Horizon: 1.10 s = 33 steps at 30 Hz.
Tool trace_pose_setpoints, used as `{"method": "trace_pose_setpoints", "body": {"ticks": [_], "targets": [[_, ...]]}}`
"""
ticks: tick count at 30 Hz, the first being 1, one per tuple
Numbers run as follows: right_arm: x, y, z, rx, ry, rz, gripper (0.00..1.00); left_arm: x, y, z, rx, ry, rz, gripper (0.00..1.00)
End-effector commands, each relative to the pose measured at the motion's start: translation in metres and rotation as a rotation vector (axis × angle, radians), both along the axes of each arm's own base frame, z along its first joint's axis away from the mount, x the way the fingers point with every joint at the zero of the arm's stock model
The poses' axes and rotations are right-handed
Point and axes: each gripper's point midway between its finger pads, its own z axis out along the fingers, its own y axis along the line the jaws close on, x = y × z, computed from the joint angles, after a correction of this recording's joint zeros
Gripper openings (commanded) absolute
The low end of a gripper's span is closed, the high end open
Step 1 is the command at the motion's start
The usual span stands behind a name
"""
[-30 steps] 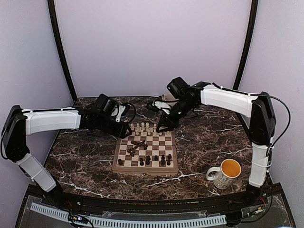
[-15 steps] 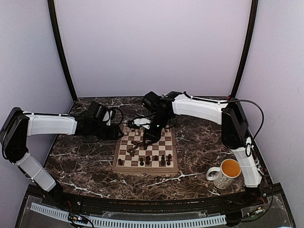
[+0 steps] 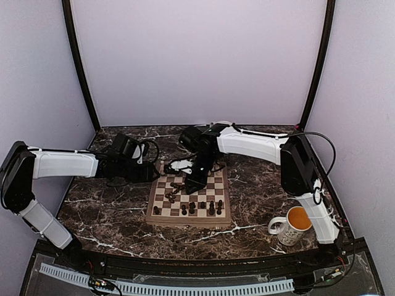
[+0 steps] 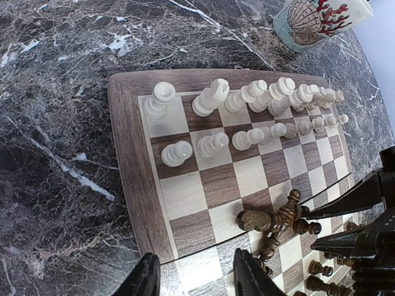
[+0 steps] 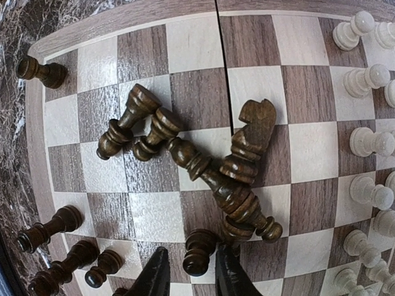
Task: Set up the chess pieces on the board
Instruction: Pick up the pawn from the chessboard, then place the pawn at e7.
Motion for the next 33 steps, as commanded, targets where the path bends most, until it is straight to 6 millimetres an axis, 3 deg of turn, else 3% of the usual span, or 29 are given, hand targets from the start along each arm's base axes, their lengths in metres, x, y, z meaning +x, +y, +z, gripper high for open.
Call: {"method": "trace_pose_setpoints", "body": {"ticks": [1,11,26,33], "targets": [[-0.004,0.004,0.003,0.0,-0.001,0.014,0.23,0.0,0.0,0.01,-0.026,-0.028,0.004,0.43],[-0.021,0.002,0.039,0.087,0.02,0.046,0.14,0.0,-0.002,0.007,-0.031,-0.019,-0.003,0.42],[-0.045,-0.013,0.028,0.065,0.09,0.103,0.13,-0.001,-0.005,0.004,-0.042,-0.005,-0.014,0.42],[-0.035,-0.003,0.028,0.073,0.071,0.078,0.14,-0.002,-0.004,0.004,-0.04,-0.003,-0.012,0.42]]}}
